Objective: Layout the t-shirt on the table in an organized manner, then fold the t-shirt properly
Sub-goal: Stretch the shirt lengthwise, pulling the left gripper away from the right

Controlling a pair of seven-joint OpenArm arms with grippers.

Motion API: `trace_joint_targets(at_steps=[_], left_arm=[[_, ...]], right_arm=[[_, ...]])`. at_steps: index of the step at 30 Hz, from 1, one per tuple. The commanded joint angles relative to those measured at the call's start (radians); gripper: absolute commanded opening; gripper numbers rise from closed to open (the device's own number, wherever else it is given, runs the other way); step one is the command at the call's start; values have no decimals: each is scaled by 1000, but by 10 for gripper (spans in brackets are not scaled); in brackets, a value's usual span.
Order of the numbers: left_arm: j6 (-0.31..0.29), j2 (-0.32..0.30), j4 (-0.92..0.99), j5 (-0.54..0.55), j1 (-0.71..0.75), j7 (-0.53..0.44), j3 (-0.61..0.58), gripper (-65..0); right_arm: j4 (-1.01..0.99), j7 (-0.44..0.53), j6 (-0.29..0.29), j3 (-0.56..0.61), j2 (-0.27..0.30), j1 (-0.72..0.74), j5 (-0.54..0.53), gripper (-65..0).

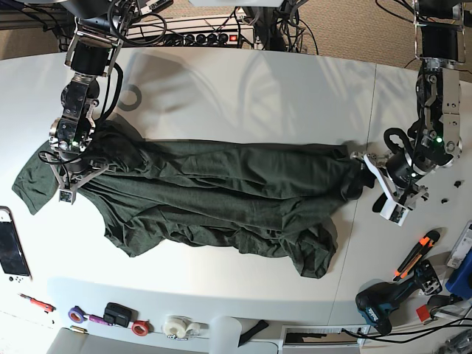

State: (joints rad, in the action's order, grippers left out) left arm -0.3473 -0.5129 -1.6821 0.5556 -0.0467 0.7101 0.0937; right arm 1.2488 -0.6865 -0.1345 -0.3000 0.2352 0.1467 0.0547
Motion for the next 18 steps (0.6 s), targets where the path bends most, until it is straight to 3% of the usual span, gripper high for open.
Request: trace_joint_targets(at_steps=[1,6,10,12,18], left_arm=[[19,-15,-16,14,-17,-23,9,-247],[23,-16,-16,34,-16,-5,9,-277],[-116,-16,-16,169,-13,136,9,-322],[-122,-16,-16,185,-4,192,9,-321],[-122,-15,-16,179,87,174,9,-319]], right_arm=[[-13,-107,2,-3,9,-14,25,-650],[-13,-110,2,-3,9,-14,25,-650],[-13,-112,2,-3,9,-14,25,-650],[-13,-114,2,-3,9,-14,25,-650],[-13,-114,2,-3,9,-14,25,-650]])
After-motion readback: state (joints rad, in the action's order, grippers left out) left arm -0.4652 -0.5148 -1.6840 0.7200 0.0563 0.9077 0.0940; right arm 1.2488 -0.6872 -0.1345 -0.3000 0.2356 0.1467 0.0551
